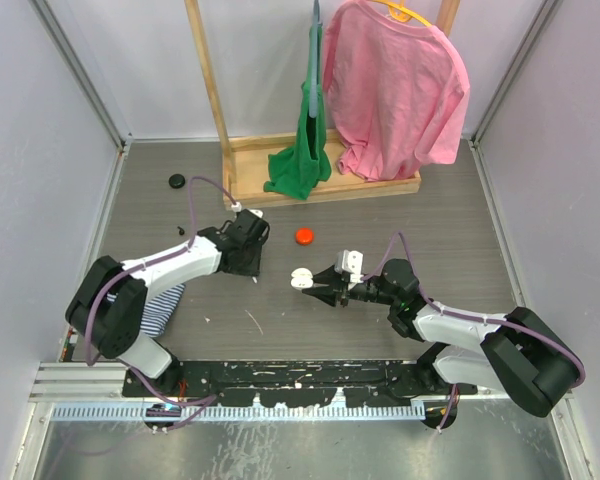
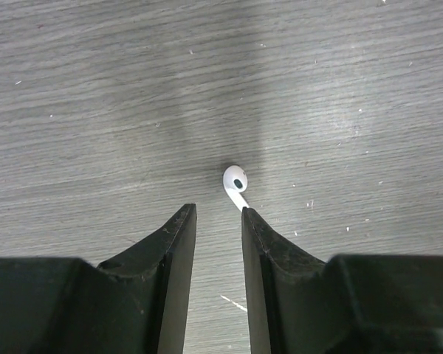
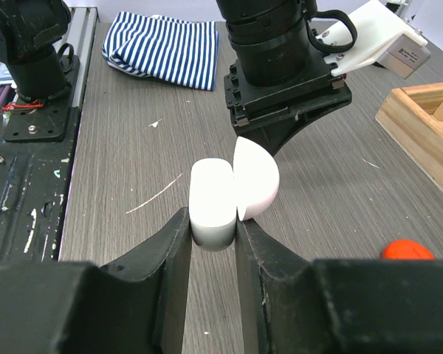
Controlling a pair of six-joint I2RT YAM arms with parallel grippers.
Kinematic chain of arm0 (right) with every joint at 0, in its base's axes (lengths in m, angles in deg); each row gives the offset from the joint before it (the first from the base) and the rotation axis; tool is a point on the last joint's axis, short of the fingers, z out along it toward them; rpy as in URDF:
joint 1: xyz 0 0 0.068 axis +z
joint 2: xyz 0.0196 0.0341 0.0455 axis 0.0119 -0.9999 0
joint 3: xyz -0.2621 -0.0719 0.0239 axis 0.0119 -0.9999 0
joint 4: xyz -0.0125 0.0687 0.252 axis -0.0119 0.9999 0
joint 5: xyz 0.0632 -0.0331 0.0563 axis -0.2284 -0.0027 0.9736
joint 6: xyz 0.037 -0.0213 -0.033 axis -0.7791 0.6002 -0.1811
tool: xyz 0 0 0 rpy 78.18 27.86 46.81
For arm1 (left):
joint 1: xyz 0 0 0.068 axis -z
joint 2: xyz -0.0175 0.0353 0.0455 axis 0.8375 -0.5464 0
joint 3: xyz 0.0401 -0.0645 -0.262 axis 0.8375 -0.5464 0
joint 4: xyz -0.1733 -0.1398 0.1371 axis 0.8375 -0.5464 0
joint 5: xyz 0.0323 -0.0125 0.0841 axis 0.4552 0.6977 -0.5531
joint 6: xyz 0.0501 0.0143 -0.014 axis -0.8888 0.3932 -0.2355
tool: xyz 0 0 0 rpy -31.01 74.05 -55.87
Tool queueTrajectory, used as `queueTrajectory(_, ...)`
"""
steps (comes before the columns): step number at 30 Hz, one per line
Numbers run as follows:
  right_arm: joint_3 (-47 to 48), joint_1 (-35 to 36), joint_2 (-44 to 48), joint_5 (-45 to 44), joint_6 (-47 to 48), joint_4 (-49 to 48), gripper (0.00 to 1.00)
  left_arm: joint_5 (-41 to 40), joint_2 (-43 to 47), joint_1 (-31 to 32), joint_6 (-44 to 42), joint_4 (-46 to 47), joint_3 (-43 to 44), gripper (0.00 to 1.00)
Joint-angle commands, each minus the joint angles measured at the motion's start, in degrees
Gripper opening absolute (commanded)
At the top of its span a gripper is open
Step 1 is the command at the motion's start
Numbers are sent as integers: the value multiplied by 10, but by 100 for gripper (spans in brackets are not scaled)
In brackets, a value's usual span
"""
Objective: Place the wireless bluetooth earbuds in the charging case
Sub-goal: Adjust the earbud at the center of the board.
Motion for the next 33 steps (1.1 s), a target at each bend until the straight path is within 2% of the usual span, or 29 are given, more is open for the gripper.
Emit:
queueTrajectory(1,18,3,10,-4,6,-18,15,-2,-20,-2,8,26,31,32)
queueTrajectory(24,20,4,1,-2,5,-18,15,14,-93,-2,-8,21,72,14)
queueTrajectory(29,20,4,0,-2,5,-18,15,9,-113,2,-13,1,87,15)
queueTrajectory(33,22,4,-3,-1,4,-18,15,-30,-130,18,-21,-41,117,16)
